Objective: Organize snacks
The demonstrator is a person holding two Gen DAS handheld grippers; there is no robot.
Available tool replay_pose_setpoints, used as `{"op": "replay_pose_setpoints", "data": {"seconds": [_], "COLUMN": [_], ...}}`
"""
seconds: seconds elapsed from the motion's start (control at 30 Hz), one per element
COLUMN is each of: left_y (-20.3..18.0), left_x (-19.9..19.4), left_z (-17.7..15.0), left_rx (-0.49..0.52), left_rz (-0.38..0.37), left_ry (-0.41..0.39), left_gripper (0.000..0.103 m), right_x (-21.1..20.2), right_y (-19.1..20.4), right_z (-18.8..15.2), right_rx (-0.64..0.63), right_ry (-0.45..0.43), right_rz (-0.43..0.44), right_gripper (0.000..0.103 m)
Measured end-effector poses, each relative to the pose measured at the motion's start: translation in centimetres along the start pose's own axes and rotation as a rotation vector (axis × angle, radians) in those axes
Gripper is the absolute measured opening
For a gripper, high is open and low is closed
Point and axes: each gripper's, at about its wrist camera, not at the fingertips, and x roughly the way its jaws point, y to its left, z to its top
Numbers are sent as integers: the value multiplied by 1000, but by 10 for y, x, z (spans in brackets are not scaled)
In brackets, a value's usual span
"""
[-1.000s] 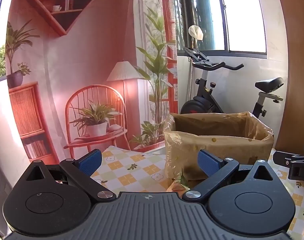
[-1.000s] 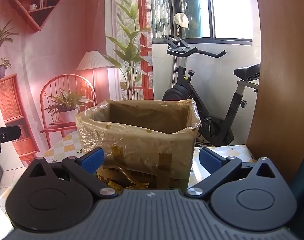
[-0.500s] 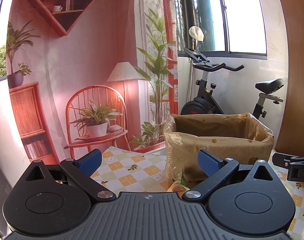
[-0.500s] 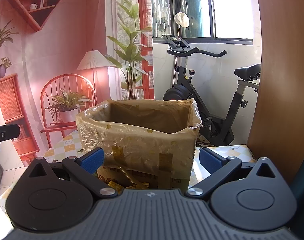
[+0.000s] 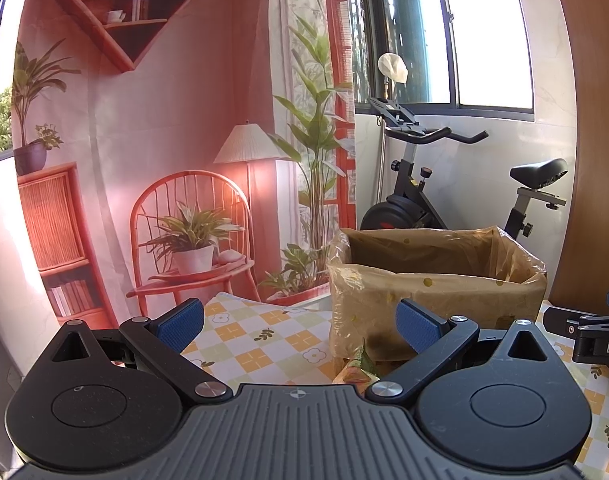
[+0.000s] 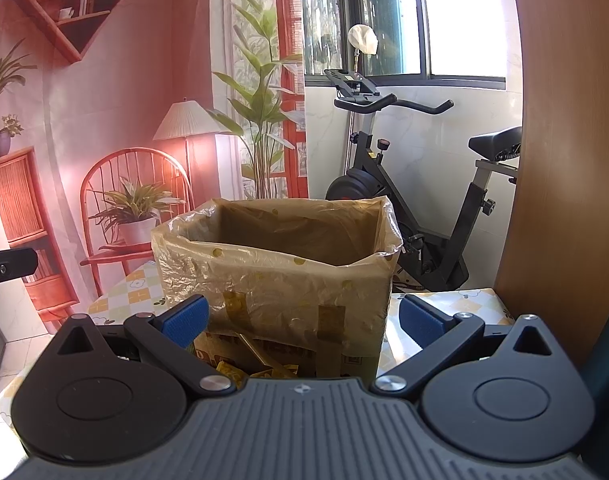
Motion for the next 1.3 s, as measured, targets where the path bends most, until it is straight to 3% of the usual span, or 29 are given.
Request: {"op": "replay_pose_setpoints", "data": {"seconds": [1.3], "left_y": [3], "left_x": [3], "left_z": [-4], "left_rx": [-38], "left_rz": [5], "left_ry": [13], "left_gripper": [103], "right_x": [5], "right_y": [0], "right_z": [-8], "right_rx": [7], "right_ry": [7], "right_rz": [5], "right_gripper": [103]}}
